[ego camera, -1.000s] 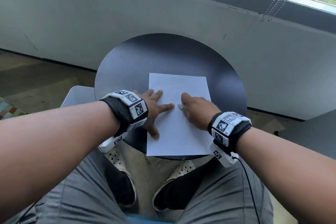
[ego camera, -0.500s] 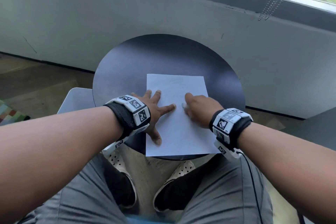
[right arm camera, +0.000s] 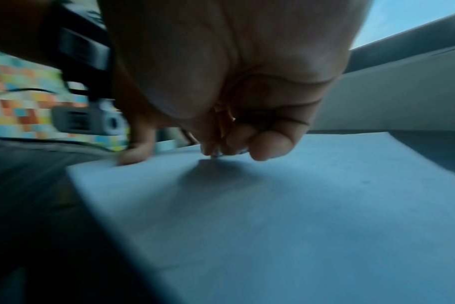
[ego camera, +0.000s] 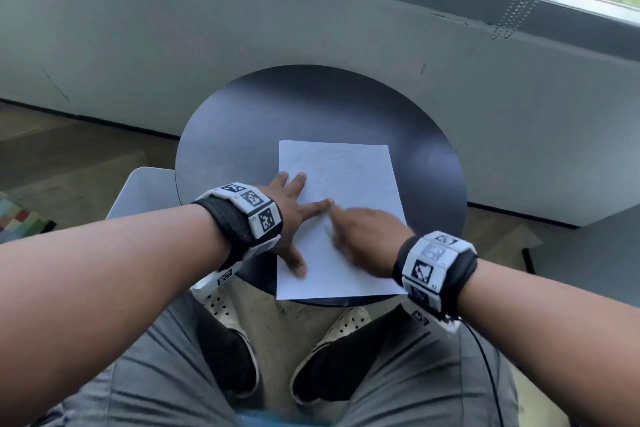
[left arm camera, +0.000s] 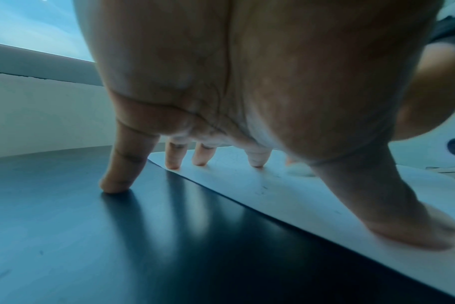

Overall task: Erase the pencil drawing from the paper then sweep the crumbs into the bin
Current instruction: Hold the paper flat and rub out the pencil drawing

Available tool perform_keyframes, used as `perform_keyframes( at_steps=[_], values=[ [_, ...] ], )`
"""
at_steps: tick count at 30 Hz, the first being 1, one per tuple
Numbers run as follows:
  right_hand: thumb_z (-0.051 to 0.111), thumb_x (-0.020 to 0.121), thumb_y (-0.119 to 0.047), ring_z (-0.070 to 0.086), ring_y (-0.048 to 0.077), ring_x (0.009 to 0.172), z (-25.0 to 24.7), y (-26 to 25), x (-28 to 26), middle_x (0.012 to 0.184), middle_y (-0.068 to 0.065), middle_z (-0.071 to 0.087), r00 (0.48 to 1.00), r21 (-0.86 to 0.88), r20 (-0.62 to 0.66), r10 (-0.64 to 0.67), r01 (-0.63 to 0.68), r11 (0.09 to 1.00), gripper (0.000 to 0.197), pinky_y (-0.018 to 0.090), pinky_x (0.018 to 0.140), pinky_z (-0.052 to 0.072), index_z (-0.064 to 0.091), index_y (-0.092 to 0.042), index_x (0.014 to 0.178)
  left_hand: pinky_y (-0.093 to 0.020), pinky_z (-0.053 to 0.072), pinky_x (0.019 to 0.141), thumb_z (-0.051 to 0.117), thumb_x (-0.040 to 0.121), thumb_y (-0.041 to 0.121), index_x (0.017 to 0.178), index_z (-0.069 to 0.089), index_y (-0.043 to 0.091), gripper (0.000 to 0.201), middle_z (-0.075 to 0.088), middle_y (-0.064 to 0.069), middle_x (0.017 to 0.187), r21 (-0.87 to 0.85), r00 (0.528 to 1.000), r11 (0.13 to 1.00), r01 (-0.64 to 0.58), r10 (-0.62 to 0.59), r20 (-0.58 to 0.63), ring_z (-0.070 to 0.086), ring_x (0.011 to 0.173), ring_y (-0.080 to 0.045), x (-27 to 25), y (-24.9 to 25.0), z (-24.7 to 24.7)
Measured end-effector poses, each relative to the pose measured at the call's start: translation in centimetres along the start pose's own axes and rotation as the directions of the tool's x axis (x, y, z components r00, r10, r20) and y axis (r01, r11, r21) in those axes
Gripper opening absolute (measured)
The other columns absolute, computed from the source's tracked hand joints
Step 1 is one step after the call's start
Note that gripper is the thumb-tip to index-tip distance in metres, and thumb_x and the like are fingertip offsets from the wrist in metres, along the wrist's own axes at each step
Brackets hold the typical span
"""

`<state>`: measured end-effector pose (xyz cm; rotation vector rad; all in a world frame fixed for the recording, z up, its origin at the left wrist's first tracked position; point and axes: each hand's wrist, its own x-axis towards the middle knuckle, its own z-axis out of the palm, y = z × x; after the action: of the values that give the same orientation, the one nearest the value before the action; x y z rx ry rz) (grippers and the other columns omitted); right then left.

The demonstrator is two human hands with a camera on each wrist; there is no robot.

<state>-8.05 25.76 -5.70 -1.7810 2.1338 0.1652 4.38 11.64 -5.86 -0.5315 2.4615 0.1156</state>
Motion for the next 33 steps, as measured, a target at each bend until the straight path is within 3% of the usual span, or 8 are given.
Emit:
perform_keyframes(
  at_steps=[3,6,9,16,21,25,28,33],
  values=[
    [0.036,0.103,-0.036,0.056,0.029,0.093,0.0,-0.8,-1.0,0.096,0.003,0.051,0.981,-0.013,0.072,-0.183,0.184,0.983,0.017,0.042,0.077,0.047,0.042,-0.021,0.109,-0.067,0.025,0.113,0.072,0.051,0.085,0.143,-0.020,0.058,0.133,-0.025,-0.007,0.161,-0.001,1.000,1.000,0.003,-0.003,0.009,-0.016,0.149,-0.038,0.0,0.0,0.0],
    [0.035,0.101,-0.040,0.056,0.031,0.093,-1.0,2.4,1.0,0.106,0.007,0.058,0.995,-0.026,0.017,0.103,-0.103,0.994,0.018,0.042,0.079,0.048,0.038,-0.022,0.100,-0.068,0.024,0.113,0.072,0.051,0.084,0.144,-0.018,0.058,0.132,-0.022,-0.008,0.162,-0.003,1.000,1.000,-0.002,0.002,0.001,-0.015,0.149,-0.039,-0.2,0.0,-0.1],
    [0.035,0.101,-0.037,0.051,0.035,0.082,-1.2,4.4,1.7,0.104,0.015,0.060,0.939,0.005,-0.029,0.344,-0.344,0.939,0.020,0.041,0.071,0.045,0.032,-0.017,0.094,-0.066,0.026,0.113,0.072,0.054,0.084,0.146,-0.016,0.056,0.130,-0.017,-0.010,0.162,0.023,1.000,1.000,-0.009,0.010,-0.014,-0.011,0.149,-0.041,-0.4,0.1,-0.2],
    [0.033,0.102,-0.039,0.056,0.028,0.100,0.1,-1.0,-1.3,0.107,0.005,0.056,0.995,-0.016,0.067,-0.069,0.070,0.997,0.024,0.040,0.078,0.046,0.043,-0.022,0.117,-0.064,0.024,0.114,0.071,0.055,0.083,0.148,-0.016,0.054,0.131,-0.017,-0.013,0.162,0.040,1.000,0.999,-0.011,0.011,-0.016,-0.010,0.148,-0.043,-0.4,0.2,-0.2],
    [0.033,0.101,-0.038,0.052,0.034,0.079,-0.8,3.0,1.7,0.106,0.014,0.062,0.951,-0.051,-0.043,0.307,-0.309,0.950,0.018,0.040,0.068,0.045,0.029,-0.021,0.096,-0.066,0.024,0.113,0.070,0.055,0.084,0.146,-0.016,0.057,0.128,-0.016,-0.010,0.162,0.025,1.000,1.000,-0.012,0.013,-0.018,-0.010,0.148,-0.042,-0.6,0.2,-0.2],
    [0.037,0.100,-0.026,0.055,0.034,0.092,-0.2,-0.2,-0.6,0.109,0.008,0.059,0.995,-0.001,0.024,0.097,-0.097,0.995,0.020,0.043,0.078,0.048,0.038,-0.021,0.119,-0.064,0.022,0.115,0.071,0.056,0.083,0.148,-0.016,0.054,0.130,-0.017,-0.012,0.162,0.020,1.000,1.000,-0.016,0.016,-0.011,-0.010,0.148,-0.043,-0.5,0.2,-0.2],
    [0.035,0.102,-0.038,0.057,0.031,0.096,0.1,-0.8,-1.9,0.102,0.004,0.054,0.995,0.006,0.080,-0.061,0.061,0.998,0.019,0.042,0.077,0.047,0.040,-0.023,0.113,-0.065,0.023,0.115,0.071,0.055,0.083,0.146,-0.018,0.055,0.130,-0.019,-0.011,0.162,0.020,1.000,1.000,-0.017,0.017,-0.003,-0.012,0.148,-0.042,-0.4,0.2,-0.3],
    [0.033,0.103,-0.039,0.053,0.033,0.079,-0.5,3.3,0.8,0.091,0.004,0.053,0.974,-0.013,-0.061,0.219,-0.220,0.975,0.020,0.041,0.070,0.047,0.030,-0.021,0.094,-0.065,0.026,0.113,0.072,0.057,0.082,0.146,-0.019,0.056,0.129,-0.021,-0.010,0.162,0.024,1.000,1.000,-0.006,0.007,-0.002,-0.013,0.149,-0.040,-0.4,0.4,-0.3]
  ],
)
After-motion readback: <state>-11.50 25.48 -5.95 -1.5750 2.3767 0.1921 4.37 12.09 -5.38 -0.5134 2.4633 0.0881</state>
